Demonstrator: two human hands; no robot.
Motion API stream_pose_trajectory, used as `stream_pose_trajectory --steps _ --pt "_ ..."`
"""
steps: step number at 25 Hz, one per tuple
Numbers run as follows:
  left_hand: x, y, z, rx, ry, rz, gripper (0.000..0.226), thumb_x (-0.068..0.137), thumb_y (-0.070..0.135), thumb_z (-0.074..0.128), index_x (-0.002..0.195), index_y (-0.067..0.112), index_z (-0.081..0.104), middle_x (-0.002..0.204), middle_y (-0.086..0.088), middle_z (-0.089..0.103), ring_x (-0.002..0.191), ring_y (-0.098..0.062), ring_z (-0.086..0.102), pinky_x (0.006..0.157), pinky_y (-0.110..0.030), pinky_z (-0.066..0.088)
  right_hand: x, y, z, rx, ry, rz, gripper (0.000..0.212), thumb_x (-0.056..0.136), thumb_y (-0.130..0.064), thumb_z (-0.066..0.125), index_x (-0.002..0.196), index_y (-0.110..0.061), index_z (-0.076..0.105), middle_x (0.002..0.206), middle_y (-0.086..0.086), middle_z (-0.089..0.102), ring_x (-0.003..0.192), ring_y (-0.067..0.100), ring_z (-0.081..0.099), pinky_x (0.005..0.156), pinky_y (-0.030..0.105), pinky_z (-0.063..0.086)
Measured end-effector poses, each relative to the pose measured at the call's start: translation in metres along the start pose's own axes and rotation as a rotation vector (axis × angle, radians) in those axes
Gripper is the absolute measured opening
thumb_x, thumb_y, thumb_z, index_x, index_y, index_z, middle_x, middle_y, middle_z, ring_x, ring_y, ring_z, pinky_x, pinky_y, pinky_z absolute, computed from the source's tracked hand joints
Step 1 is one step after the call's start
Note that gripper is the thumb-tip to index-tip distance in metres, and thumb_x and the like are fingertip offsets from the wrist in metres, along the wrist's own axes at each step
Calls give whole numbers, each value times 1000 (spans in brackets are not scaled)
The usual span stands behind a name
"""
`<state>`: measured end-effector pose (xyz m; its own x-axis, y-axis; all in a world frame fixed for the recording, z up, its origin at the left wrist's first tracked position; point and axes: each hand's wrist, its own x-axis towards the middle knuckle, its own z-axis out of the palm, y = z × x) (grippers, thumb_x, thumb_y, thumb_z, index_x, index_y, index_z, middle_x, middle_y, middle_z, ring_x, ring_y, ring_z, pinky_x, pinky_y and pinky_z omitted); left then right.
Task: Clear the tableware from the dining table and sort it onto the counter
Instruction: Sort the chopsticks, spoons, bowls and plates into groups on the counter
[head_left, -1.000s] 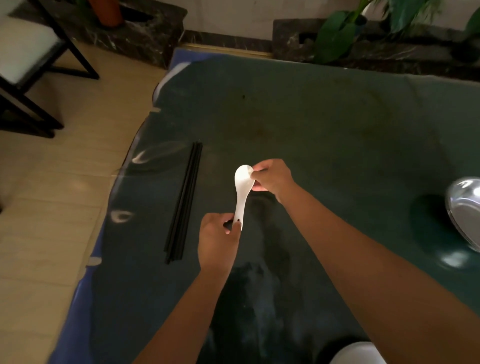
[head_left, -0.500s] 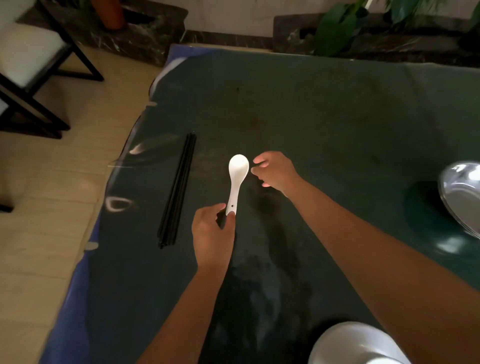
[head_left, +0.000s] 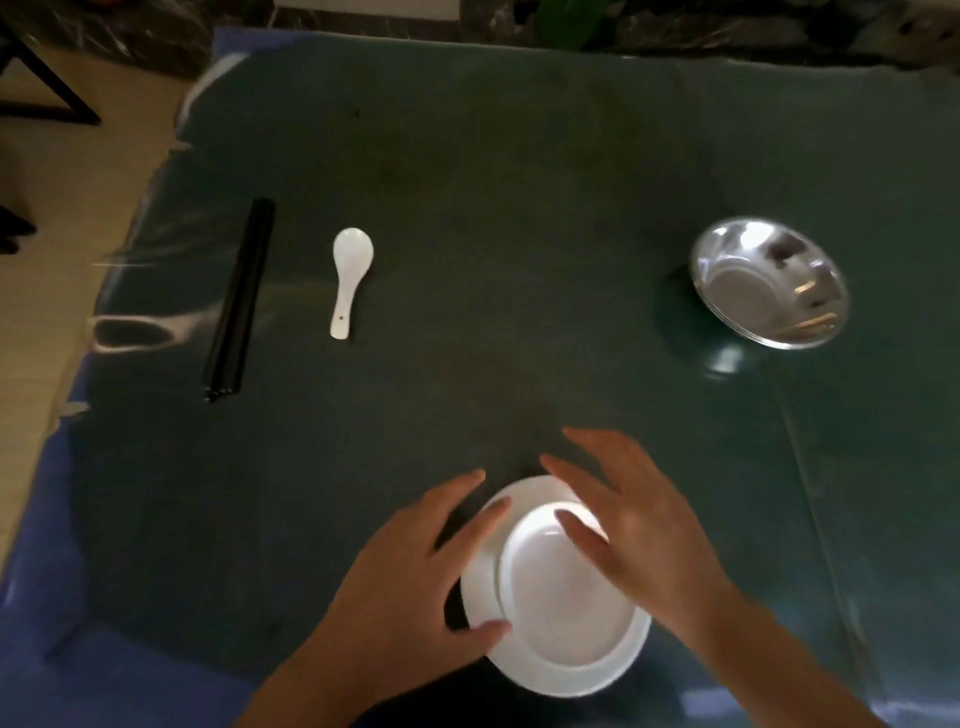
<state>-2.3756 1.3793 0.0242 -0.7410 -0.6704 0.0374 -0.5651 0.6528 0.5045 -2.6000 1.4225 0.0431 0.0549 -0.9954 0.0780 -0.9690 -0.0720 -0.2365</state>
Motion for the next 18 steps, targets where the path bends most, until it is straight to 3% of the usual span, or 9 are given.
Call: stream_pose_trajectory --steps 3,6,8,10,12,15,18 --pt "-19 21 23 53 -110 55 92 63 72 53 143 40 21 152 3 23 125 -10 44 91 -22 43 -59 5 6 65 -62 15 42 81 -31 61 122 -22 58 134 9 53 121 24 45 83 33 53" --pt "-24 29 33 63 -128 8 87 62 67 54 140 39 26 154 0 17 104 -4 58 73 -8 43 -88 3 12 156 -90 47 37 87 -32 46 120 -24 59 137 10 52 112 22 58 74 26 56" --pt "-27 29 41 3 -138 -30 80 69 57 58 139 42 24 157 6 -2 106 -5 56 73 -5 39 -96 2 17 244 -82 121 33 88 -28 52 119 -23 62 141 7 48 105 17 64 73 23 55" --pt "-29 24 50 -81 -148 -51 69 78 46 61 138 42 27 152 21 -18 119 -7 47 83 -9 38 -97 2 23 404 -62 272 34 87 -25 61 121 -24 60 142 -6 41 106 15 62 81 23 52" --pt "-26 24 54 -134 -85 -54 61 79 34 66 133 35 38 152 23 -11 122 -12 46 90 -17 43 -95 1 26 579 -65 429 36 85 -21 64 121 -26 60 134 -19 40 106 14 62 86 24 52" --pt "-22 26 53 -135 23 -18 64 71 20 77 126 25 45 153 3 18 124 -24 47 92 -29 46 -88 -3 23 639 -34 518 39 82 -16 68 119 -23 62 124 -22 44 105 11 60 85 15 47" --pt "-18 23 47 -118 85 -19 68 67 16 81 126 20 47 149 -1 20 129 -19 37 98 -33 39 -74 -4 15 659 9 516 38 80 -12 69 116 -22 65 120 -22 48 99 9 62 84 14 48"
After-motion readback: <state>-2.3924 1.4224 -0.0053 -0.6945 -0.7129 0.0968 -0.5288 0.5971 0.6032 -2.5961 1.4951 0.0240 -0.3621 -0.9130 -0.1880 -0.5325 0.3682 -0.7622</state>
